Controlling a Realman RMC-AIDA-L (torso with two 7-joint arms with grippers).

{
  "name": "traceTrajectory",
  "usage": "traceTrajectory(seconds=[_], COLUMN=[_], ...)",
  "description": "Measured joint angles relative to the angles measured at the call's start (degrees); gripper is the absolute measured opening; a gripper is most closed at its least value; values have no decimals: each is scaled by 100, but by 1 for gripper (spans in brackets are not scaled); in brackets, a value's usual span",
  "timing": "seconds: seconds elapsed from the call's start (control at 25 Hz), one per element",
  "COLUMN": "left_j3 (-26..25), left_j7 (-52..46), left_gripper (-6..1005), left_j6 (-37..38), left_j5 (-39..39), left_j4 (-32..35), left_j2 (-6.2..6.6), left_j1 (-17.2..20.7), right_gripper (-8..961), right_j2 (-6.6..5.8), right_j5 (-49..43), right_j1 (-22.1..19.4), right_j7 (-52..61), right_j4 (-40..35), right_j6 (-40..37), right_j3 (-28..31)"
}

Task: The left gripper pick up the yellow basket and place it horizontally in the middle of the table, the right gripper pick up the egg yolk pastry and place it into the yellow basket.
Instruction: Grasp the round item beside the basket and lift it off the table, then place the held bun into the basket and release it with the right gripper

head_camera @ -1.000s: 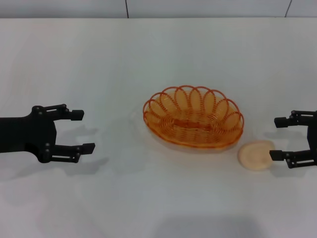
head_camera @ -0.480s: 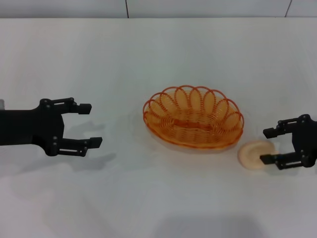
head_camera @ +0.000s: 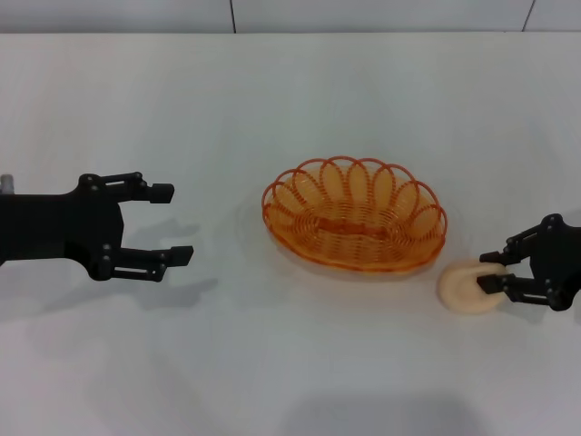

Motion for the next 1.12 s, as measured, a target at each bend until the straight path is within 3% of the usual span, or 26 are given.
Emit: traceTrajectory(seconds=[0.4,0.76,1.0,1.12], left_j3=[32,53,52,51], left_j7=[32,90,134,134], left_gripper=[863,863,865,865], left_j6=[5,14,-14,-16], left_j5=[16,189,296,316], left_j4=[-33,-44,-47,-47], left_j2=[-2,-104,-207,-228], left_j1=[17,78,48,38], right_gripper=[217,143,98,77], right_j2=[-10,-55,107,118], right_j5=[35,291,688,1231], right_j1=[25,181,359,387], right_j7=[-63,330,718,879], right_j4=[-79,-840,-1117,-950], right_j6=[-355,-1341,-1115,-373], right_j3=[37,881,365,-420])
